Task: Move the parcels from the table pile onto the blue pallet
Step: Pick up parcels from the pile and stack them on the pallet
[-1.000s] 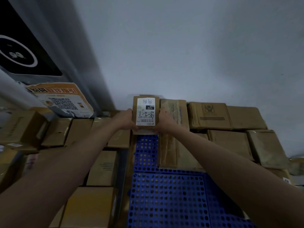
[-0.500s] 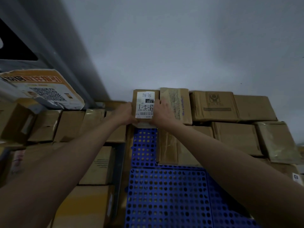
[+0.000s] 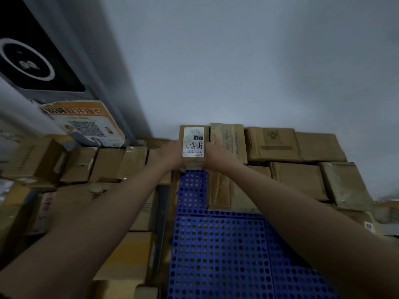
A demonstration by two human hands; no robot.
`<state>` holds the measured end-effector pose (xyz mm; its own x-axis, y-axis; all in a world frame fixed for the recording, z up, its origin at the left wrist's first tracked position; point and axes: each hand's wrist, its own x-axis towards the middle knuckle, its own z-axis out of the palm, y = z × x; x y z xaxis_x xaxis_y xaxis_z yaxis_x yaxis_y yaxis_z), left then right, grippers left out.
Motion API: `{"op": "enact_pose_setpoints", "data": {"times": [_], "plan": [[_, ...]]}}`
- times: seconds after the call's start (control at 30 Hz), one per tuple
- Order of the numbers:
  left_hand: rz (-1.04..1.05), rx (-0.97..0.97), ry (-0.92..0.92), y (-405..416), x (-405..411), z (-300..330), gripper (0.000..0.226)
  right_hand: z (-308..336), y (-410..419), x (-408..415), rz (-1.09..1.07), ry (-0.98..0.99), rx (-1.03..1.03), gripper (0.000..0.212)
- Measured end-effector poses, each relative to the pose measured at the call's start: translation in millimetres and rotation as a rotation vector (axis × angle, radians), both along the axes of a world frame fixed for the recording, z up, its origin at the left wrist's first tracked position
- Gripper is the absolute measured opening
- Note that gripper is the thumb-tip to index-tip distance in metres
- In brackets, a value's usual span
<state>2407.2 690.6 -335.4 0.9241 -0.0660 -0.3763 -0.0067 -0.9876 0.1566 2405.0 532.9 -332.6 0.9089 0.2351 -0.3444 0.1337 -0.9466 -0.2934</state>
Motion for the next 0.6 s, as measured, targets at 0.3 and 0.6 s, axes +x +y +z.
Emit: {"op": "enact_pose_setpoints", "data": {"times": [0.3,0.6], "plan": [[-0.075,0.001,0.277,20,-120,47,0.05,59,-14,-100,0.102,0.098,-0.148,0.04],[-0.09,0.052,0.347,58,-232,66,0.066,73,3,-204,0.182,0.27,-0.219,0.043]]}}
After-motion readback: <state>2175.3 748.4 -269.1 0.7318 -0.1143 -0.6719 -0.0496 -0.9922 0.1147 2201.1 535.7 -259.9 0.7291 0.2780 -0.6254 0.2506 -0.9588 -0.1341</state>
